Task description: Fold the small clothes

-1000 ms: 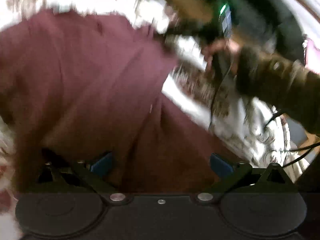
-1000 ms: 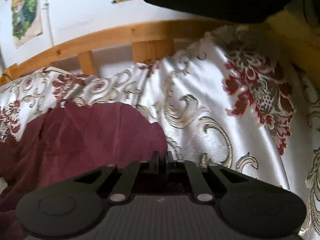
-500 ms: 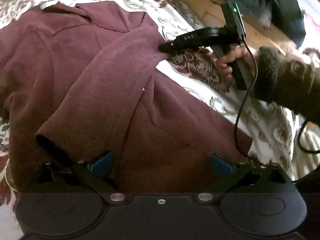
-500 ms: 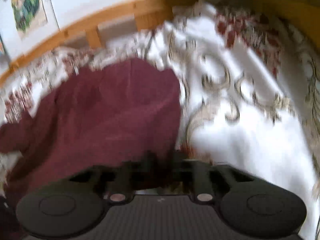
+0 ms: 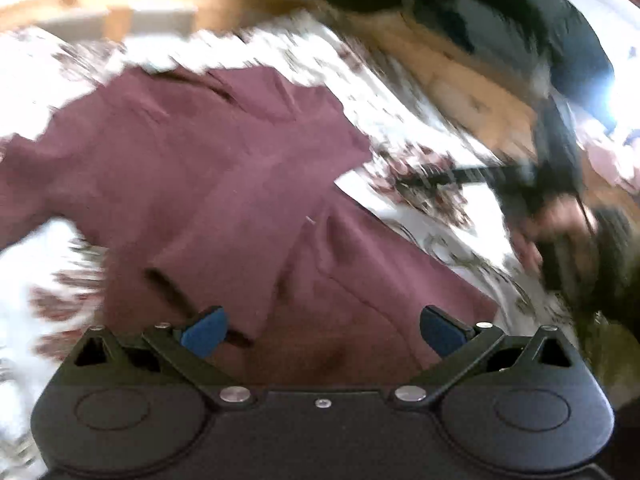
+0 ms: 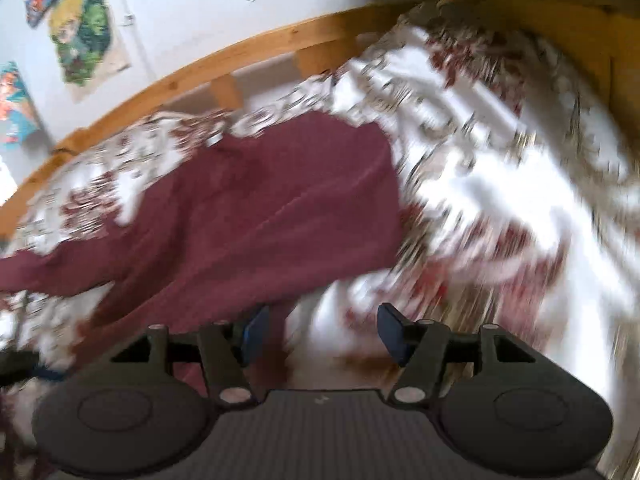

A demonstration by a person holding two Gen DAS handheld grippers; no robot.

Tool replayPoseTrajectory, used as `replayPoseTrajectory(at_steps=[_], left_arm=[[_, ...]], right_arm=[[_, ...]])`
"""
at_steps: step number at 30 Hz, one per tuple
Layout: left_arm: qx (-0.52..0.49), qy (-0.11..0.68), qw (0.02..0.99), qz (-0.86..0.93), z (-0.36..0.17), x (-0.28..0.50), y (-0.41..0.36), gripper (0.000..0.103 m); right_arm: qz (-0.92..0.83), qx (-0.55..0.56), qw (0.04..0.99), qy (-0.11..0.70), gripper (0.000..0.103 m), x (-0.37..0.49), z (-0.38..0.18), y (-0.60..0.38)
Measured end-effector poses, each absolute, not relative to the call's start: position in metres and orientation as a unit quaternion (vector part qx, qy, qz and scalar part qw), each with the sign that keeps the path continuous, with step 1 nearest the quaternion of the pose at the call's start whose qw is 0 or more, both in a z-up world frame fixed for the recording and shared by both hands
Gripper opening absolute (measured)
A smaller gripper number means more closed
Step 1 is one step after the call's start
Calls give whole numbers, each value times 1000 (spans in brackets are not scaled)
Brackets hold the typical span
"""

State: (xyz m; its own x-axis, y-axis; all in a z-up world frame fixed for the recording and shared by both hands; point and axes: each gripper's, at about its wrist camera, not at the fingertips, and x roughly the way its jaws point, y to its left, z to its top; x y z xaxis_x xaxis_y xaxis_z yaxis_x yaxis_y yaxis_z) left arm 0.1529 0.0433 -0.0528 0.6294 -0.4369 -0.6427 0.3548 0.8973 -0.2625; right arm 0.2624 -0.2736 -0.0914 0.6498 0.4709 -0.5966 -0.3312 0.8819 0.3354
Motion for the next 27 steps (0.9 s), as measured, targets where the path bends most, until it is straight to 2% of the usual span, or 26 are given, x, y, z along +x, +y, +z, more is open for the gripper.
replayPoseTrajectory(at_steps=[4,6,9,11,12,13,21,25,27], left_arm=[[-46,352,929,-99,-41,123,62,102],[-58,373,925,-47,-46,117,73,102],[-95,403,910,-5,-60,115,87,100],[-121,417,901,10,-68,119,90,91],[-132,422,897,15,-72,120,91,85],[-136,425,895,20,-75,120,91,82],[-68,453,888,26,-79,124,68,54],[-62,461,885,30,-79,121,63,49],[-80,468,880,19,-76,118,65,49]], right_arm=[[221,122,895,368,60,229,-110,-269],[218,141,885,386,54,229,-121,-273],[219,135,887,385,52,228,-124,-270],[223,128,887,384,36,228,-126,-264],[229,128,883,389,12,230,-128,-261],[227,132,883,390,8,228,-130,-260],[175,138,893,390,7,182,-95,-292],[166,159,875,425,8,187,-116,-293],[177,153,877,419,14,187,-112,-291]])
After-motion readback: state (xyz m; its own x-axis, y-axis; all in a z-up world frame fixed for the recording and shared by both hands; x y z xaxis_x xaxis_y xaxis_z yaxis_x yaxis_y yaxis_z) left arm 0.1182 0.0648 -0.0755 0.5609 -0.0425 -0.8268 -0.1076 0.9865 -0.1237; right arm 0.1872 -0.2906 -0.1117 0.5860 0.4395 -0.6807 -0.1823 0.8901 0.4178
